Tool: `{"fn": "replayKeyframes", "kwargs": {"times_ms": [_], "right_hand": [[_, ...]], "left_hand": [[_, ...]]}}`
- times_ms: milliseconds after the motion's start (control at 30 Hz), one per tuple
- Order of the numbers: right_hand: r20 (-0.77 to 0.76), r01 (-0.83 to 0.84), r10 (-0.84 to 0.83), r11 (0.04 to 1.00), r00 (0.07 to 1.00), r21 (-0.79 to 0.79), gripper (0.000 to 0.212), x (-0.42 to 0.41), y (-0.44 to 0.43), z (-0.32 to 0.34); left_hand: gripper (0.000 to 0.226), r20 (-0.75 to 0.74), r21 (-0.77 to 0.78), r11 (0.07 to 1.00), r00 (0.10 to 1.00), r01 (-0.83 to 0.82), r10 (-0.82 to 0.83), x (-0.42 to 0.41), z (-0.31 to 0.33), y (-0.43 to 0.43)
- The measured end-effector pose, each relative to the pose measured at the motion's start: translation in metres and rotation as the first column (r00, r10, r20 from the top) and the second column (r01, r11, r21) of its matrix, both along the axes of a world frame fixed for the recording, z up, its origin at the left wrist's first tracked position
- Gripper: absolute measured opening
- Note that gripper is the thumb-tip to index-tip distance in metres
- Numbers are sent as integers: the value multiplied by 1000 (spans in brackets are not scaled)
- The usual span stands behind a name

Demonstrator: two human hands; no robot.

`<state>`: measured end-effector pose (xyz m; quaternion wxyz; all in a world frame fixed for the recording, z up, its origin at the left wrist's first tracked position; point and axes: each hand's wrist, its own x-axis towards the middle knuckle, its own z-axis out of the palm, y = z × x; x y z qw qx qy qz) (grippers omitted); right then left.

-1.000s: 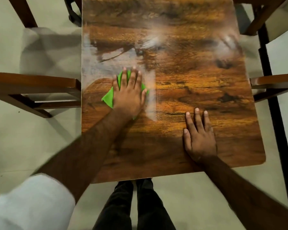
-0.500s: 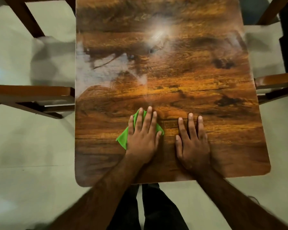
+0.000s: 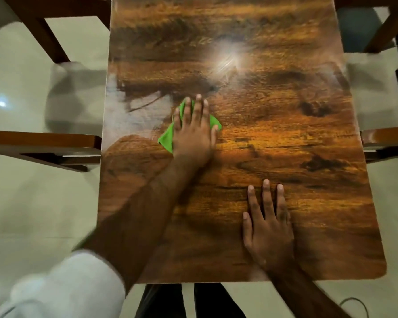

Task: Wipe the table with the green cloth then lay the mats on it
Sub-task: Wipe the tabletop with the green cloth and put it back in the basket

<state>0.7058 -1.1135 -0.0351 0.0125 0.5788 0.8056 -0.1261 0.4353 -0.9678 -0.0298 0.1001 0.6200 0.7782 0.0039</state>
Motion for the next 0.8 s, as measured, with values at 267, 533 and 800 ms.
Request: {"fn": "replayKeyframes", "kwargs": {"times_ms": [267,533,800], "right_hand": [[13,6,-6,1000,1000,-5,71,-7,0,4],[25,12,-12,1000,1000,-11,73,-8,0,10],[-3,-46,46,999,999,-26,70,-119,62,34]], "left_hand": [[75,25,-40,997,998,66,-65,-7,2,-108],[75,31,-35,999,999,37,-36,-151,1,60],[76,10,-14,1000,1000,-13,13,-127,-4,16]]}}
